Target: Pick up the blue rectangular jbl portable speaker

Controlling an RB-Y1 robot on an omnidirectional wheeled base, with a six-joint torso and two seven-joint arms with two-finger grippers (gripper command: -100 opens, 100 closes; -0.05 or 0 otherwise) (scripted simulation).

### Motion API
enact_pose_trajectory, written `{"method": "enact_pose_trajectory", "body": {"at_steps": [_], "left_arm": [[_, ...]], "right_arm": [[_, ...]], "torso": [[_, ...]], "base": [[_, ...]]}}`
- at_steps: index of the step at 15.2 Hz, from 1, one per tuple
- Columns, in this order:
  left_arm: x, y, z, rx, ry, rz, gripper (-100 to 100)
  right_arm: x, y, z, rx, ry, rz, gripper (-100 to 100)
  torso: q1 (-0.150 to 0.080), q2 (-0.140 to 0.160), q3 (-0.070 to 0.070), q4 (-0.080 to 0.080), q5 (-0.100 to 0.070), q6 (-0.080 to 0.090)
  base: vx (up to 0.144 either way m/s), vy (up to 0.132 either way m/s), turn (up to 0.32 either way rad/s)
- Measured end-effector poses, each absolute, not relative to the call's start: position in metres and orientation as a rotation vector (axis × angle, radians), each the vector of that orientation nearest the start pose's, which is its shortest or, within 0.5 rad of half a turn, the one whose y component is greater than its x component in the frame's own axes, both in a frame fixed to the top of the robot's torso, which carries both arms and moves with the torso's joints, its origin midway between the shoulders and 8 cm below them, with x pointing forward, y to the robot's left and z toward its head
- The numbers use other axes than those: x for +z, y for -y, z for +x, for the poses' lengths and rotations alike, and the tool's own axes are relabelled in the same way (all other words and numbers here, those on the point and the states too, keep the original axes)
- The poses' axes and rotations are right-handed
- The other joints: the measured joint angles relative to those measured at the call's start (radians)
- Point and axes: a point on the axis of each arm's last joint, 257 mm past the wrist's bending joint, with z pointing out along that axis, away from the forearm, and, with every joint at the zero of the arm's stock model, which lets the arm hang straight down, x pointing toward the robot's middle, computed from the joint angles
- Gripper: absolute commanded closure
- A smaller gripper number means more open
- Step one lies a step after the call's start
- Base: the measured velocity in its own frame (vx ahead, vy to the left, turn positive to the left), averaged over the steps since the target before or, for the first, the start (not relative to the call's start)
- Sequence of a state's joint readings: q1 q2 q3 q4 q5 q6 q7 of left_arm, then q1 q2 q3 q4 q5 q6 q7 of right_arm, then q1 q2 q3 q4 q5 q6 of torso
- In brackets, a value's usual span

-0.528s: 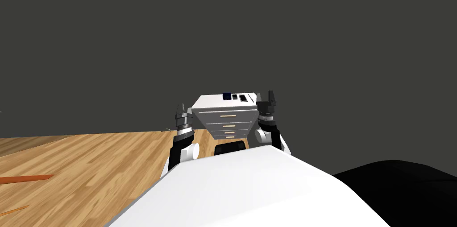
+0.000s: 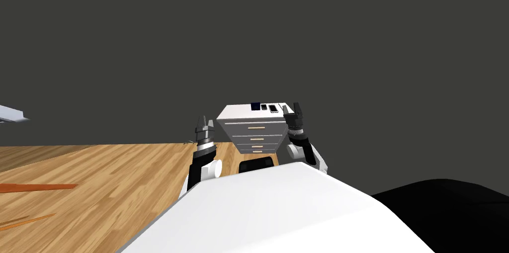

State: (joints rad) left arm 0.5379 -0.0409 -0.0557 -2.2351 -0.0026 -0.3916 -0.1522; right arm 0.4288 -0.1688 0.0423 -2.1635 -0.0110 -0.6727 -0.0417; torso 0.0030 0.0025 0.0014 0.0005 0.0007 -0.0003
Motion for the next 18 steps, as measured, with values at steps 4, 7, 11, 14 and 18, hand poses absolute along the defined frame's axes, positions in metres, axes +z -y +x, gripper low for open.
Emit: {"method": "enact_pose_trajectory", "body": {"at_steps": [4, 7, 11, 14, 18], "left_arm": [[-0.031, -0.272, 0.367, -1.161, -0.758, -0.775, 0], [-0.031, -0.272, 0.367, -1.161, -0.758, -0.775, 0], [-0.031, -0.272, 0.367, -1.161, -0.758, -0.775, 0], [-0.031, -0.272, 0.367, -1.161, -0.758, -0.775, 0], [-0.031, -0.272, 0.367, -1.161, -0.758, -0.775, 0]], "right_arm": [[0.016, 0.237, 0.347, 1.437, -0.738, 0.400, -100], [0.010, 0.232, 0.351, 1.430, -0.795, 0.351, -100], [0.000, 0.229, 0.355, 1.414, -0.874, 0.280, -100], [-0.008, 0.226, 0.358, 1.399, -0.936, 0.225, -100], [-0.019, 0.225, 0.361, 1.375, -1.020, 0.145, -100]], "torso": [[0.000, 0.000, 0.000, 0.000, 0.000, 0.000], [0.000, 0.000, 0.000, 0.000, 0.000, 0.000], [0.000, -0.001, -0.001, 0.000, 0.000, 0.000], [0.001, -0.001, 0.000, 0.000, 0.000, 0.000], [-0.001, -0.003, -0.002, -0.001, 0.000, 0.000]], "base": [[-0.032, 0.054, 0.055], [-0.027, 0.048, 0.058], [-0.022, 0.048, 0.067], [-0.015, 0.049, 0.086], [0.003, 0.030, 0.081]]}}
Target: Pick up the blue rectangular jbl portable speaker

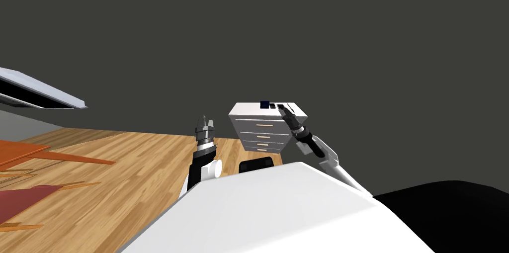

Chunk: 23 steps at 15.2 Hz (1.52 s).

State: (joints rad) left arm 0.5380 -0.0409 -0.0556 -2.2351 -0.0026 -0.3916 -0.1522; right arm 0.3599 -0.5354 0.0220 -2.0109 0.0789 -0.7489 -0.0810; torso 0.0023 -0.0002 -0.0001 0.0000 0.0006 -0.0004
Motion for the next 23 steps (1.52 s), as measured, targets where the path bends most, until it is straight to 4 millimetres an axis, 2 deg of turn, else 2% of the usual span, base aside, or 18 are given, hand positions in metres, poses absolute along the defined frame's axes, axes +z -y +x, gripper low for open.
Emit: {"method": "enact_pose_trajectory", "body": {"at_steps": [12, 18, 23], "left_arm": [[-0.031, -0.272, 0.367, -1.161, -0.758, -0.775, 0], [-0.031, -0.272, 0.367, -1.161, -0.758, -0.775, 0], [-0.031, -0.272, 0.367, -1.161, -0.758, -0.775, 0]], "right_arm": [[-0.049, 0.231, 0.369, 1.282, -1.256, -0.084, -100], [-0.065, 0.243, 0.374, 1.216, -1.372, -0.201, -100], [-0.067, 0.246, 0.374, 1.193, -1.412, -0.246, -100]], "torso": [[-0.003, 0.000, 0.000, 0.000, 0.001, 0.000], [-0.005, -0.001, -0.001, -0.001, 0.002, -0.001], [-0.007, 0.000, 0.000, 0.000, 0.001, 0.000]], "base": [[0.003, 0.031, 0.085], [0.003, 0.033, 0.093], [0.000, -0.001, -0.008]]}}
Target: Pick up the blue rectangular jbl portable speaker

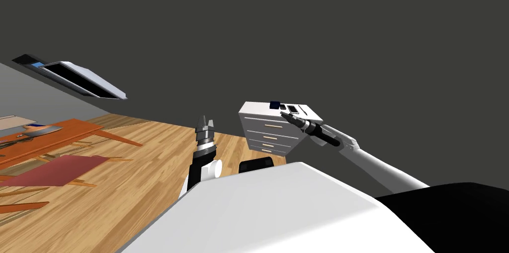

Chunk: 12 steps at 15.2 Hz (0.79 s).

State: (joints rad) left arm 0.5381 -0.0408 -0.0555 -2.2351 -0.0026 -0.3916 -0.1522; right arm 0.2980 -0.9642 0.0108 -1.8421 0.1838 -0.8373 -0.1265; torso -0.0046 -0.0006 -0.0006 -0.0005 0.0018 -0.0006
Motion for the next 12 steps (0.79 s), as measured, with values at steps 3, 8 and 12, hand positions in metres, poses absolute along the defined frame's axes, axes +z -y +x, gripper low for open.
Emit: {"method": "enact_pose_trajectory", "body": {"at_steps": [3, 8, 12], "left_arm": [[-0.031, -0.272, 0.367, -1.161, -0.758, -0.775, 0], [-0.031, -0.272, 0.367, -1.161, -0.758, -0.775, 0], [-0.031, -0.272, 0.367, -1.161, -0.758, -0.775, 0]], "right_arm": [[-0.067, 0.246, 0.374, 1.193, -1.413, -0.246, -100], [-0.074, 0.257, 0.376, 1.141, -1.476, -0.305, -100], [-0.080, 0.270, 0.378, 1.082, -1.545, -0.370, -100]], "torso": [[0.000, 0.000, 0.000, 0.000, 0.000, 0.000], [0.012, -0.005, -0.003, -0.001, 0.003, -0.001], [0.009, -0.004, -0.002, -0.001, 0.002, -0.001]], "base": [[0.008, 0.036, 0.039], [0.069, 0.167, 0.096], [0.050, 0.105, 0.089]]}}
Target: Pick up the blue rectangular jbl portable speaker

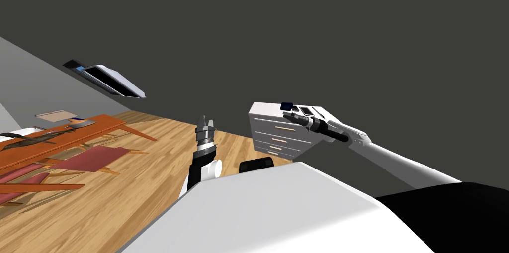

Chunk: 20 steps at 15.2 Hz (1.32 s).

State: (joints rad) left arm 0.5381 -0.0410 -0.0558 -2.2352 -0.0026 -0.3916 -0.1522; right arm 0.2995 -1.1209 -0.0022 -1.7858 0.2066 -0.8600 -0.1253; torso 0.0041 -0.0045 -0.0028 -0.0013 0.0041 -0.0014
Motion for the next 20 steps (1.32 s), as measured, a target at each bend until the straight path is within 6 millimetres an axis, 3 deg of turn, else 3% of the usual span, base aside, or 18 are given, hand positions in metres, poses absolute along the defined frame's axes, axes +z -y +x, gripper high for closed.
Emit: {"method": "enact_pose_trajectory", "body": {"at_steps": [11, 20], "left_arm": [[-0.031, -0.272, 0.367, -1.161, -0.758, -0.775, 0], [-0.031, -0.272, 0.367, -1.161, -0.758, -0.775, 0]], "right_arm": [[-0.094, 0.307, 0.378, 0.934, -1.734, -0.543, -100], [-0.108, 0.344, 0.373, 0.800, -1.920, -0.696, -100]], "torso": [[-0.004, 0.002, 0.001, 0.000, -0.001, 0.000], [-0.007, 0.003, 0.002, 0.001, -0.002, 0.001]], "base": [[0.033, 0.060, 0.096], [0.024, 0.027, 0.099]]}}
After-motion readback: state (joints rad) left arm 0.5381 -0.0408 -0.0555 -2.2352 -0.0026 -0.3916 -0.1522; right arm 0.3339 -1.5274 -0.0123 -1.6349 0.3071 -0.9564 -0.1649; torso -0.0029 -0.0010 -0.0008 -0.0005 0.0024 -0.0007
